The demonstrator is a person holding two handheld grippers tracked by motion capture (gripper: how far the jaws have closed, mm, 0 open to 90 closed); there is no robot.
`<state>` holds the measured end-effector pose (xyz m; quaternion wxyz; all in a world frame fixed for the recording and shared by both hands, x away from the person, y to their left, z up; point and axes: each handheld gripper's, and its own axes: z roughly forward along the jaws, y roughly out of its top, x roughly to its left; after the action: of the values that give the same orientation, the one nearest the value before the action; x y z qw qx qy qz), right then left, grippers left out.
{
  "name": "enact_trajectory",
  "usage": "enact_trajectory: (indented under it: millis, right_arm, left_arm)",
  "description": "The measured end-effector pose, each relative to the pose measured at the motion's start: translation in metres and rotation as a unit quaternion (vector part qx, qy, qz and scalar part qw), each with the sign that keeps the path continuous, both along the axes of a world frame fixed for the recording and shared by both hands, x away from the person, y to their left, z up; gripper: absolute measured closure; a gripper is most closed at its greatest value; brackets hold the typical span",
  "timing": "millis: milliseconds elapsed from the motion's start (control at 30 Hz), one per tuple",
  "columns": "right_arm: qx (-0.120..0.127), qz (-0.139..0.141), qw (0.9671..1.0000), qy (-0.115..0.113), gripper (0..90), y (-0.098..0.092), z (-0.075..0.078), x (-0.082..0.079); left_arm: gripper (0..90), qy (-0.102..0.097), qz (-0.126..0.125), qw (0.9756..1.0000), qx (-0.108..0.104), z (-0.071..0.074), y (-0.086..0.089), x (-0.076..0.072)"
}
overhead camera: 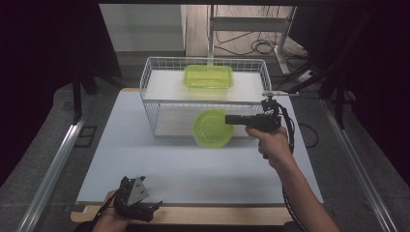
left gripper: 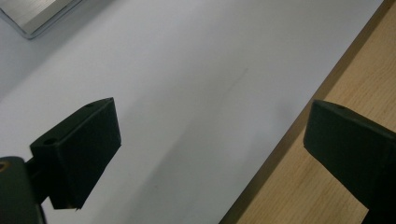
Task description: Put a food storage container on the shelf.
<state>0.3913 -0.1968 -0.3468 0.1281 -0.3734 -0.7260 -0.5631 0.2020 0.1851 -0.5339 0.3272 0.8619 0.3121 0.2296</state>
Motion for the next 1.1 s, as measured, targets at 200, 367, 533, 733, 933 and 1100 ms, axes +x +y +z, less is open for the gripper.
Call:
enact_trajectory:
  millis: [200, 367, 533, 733, 933, 1100]
  right_arm:
    - [0.007, -0.017, 0.9997, -0.015, 81.9, 0.006, 0.020, 0.012]
    - [0.011, -0.039, 0.9988, -0.027, 81.9, 0.009, 0.037, 0.024]
    - [0.016, -0.060, 0.9975, -0.034, 81.8, 0.013, 0.050, 0.035]
    - [0.022, -0.089, 0.9949, -0.041, 81.9, 0.019, 0.065, 0.050]
    - [0.019, -0.124, 0.9911, -0.046, 81.8, 0.027, 0.073, 0.067]
    - [0.011, -0.153, 0.9870, -0.047, 81.8, 0.033, 0.076, 0.081]
  left_arm:
    - [4.0, -0.001, -0.001, 1.0000, 0.000, 0.000, 0.000, 0.000]
    - [4.0, 0.000, -0.001, 1.0000, -0.001, 0.000, 0.000, 0.000]
    - [4.1, 0.001, -0.001, 1.0000, -0.002, 0.000, 0.000, 0.000]
    - [4.1, 0.000, -0.002, 1.0000, -0.002, 0.000, 0.001, 0.000]
    - [3.7, -0.001, 0.007, 0.9998, -0.016, 0.002, 0.004, 0.001]
    - [3.6, 0.000, 0.012, 0.9995, -0.030, 0.004, 0.007, 0.001]
